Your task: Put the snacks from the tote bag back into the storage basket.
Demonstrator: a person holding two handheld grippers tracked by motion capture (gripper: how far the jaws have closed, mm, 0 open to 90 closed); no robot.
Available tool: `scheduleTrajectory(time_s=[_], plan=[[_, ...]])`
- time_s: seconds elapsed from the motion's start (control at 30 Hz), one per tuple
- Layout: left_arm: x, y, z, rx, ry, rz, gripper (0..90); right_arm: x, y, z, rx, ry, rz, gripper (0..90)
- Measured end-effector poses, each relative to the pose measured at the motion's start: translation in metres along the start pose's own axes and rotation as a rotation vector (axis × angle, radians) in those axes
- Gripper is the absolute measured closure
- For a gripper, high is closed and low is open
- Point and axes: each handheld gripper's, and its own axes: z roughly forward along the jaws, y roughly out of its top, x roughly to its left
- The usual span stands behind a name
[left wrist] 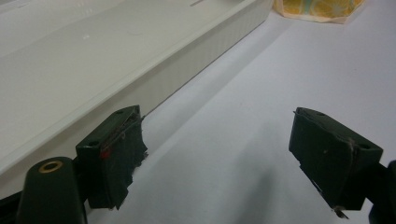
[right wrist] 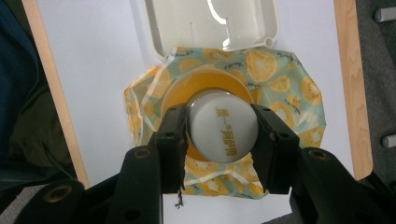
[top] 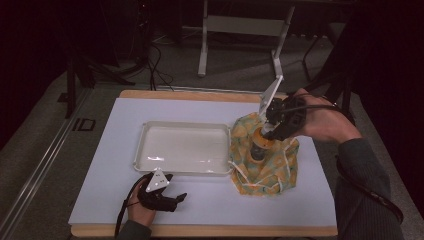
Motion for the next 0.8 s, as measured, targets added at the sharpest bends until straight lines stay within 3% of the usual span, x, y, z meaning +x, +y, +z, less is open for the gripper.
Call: scheduleTrajectory(time_s=[0.8], plan=[[0.0, 0.0, 0.0, -0.003, -0.001, -0.002, 18.2, 0.001, 0.027, 0.003, -0.011, 0.01, -0.042, 58.7]])
